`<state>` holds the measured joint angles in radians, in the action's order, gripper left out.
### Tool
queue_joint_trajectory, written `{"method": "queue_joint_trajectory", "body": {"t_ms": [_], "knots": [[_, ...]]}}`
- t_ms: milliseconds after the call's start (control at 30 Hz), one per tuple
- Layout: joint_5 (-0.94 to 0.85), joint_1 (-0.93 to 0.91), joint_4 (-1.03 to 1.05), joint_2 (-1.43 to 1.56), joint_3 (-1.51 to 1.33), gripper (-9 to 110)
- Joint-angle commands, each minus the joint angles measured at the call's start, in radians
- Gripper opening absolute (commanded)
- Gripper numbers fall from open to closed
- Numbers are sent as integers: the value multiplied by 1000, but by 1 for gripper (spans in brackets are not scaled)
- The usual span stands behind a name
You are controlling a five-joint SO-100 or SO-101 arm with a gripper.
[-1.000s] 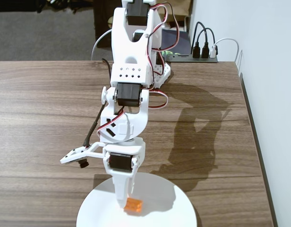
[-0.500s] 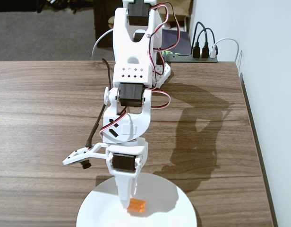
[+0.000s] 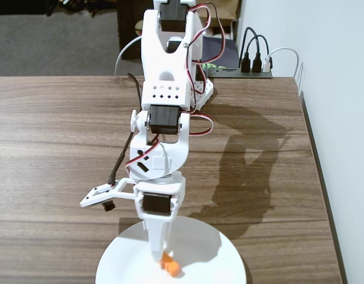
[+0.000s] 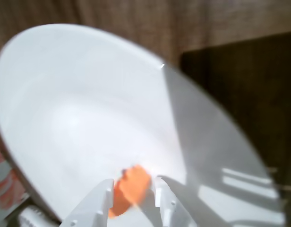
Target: Grasp a lego block and put it on the plate.
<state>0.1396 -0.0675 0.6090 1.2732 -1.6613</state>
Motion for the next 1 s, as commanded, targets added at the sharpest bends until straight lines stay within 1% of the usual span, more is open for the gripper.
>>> {"method": "queue_joint_trajectory", "body": {"t_ms": [0, 367, 433, 467, 600, 967], "knots": [[-8, 14, 21, 97, -12, 11], [-28, 15, 67, 284, -112, 10], [-32, 15, 67, 319, -147, 5], [-34, 15, 67, 337, -166, 1], [-40, 20, 80, 434, -249, 1], [-52, 12, 81, 818, -649, 1]]}}
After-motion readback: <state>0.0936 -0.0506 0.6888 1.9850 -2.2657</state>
